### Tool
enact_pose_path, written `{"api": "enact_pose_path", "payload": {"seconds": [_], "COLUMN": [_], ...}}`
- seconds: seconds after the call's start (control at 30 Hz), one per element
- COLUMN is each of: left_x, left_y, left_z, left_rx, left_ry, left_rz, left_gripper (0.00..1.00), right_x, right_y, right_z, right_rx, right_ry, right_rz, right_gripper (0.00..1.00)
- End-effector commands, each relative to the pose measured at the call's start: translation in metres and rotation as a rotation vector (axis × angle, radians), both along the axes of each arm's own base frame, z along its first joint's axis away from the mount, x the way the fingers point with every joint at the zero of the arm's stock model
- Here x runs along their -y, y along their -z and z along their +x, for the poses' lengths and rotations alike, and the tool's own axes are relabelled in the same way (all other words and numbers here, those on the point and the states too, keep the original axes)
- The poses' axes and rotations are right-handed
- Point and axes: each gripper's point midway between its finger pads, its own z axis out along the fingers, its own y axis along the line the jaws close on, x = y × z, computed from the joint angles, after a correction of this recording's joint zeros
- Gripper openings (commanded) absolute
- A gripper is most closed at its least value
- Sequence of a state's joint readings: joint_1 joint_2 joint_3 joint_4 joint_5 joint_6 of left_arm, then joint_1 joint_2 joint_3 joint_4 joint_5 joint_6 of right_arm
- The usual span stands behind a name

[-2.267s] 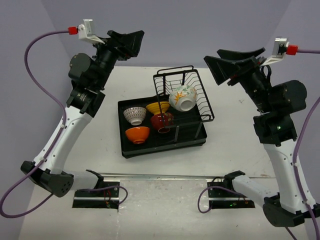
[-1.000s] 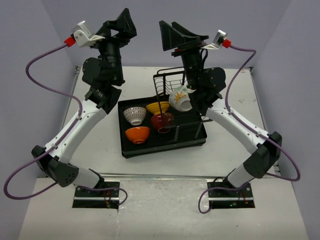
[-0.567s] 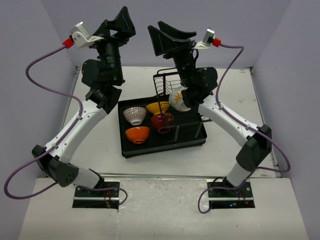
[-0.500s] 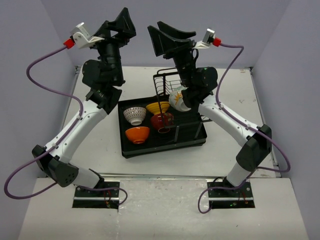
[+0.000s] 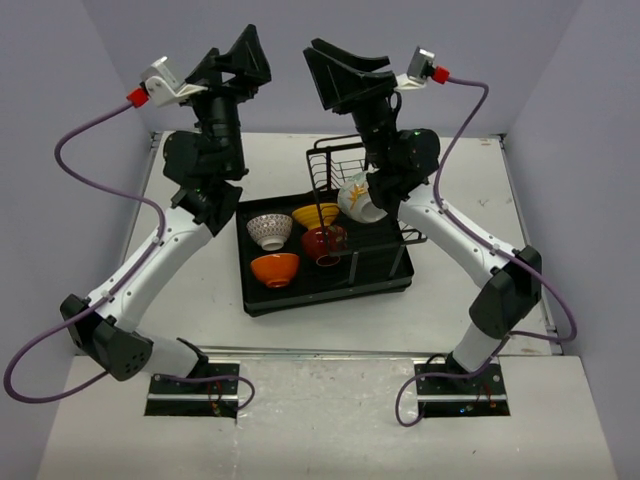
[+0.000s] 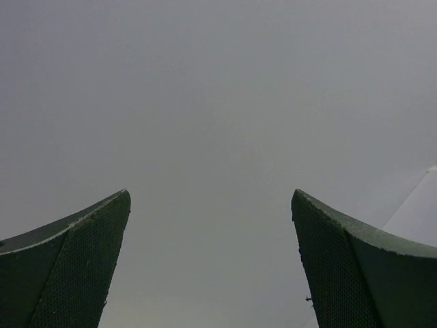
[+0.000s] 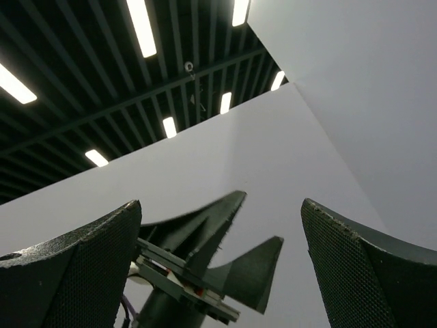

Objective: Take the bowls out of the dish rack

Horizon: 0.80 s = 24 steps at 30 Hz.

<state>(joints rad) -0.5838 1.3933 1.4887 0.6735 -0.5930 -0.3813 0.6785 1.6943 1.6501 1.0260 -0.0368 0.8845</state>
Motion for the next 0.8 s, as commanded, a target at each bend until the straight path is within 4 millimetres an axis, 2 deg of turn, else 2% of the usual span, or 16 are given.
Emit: {"api": "enact_pose_path", "payload": {"seconds": [0.0,0.07,0.27,0.37,0.4,0.5,0.77], "left_x": [-0.003,-0.006,-0.014,-0.012,-0.010,-0.007,-0.004], "left_y": [-0.039,-0.028,-0.010,-0.007,-0.006,0.000,0.003], "left_z": [-0.016,-0.006,-0.012,-0.011,-0.010,-0.006,-0.013], "left_rx": [0.051,-0.013,0.015,0.006,0.002,-0.031,-0.040], "left_ry": [0.013,0.007,0.009,0.014,0.019,0.020,0.035], "left_rz": [0.018,-0.039,-0.122,-0.110,-0.104,-0.094,-0.113], "left_gripper": [1.00,1.00,1.00,1.00,1.00,1.00,1.00], "right_x": [0.001,0.006,0.012,0.017,0.015,0.015,0.019], "right_y": [-0.006,-0.006,-0.003,0.004,0.014,0.022,0.025], "right_z": [-0.006,-0.005,0.000,-0.001,0.003,0.003,-0.005], "right_rx": [0.008,-0.006,-0.062,-0.077,-0.103,-0.125,-0.134], "right_ry": [-0.128,-0.116,-0.071,-0.081,-0.082,-0.108,-0.103], "right_rz": [0.041,0.051,0.047,0.077,0.072,0.081,0.068], "right_gripper": [0.99,0.99,0.99,0.99,0.99,0.99,0.99]}}
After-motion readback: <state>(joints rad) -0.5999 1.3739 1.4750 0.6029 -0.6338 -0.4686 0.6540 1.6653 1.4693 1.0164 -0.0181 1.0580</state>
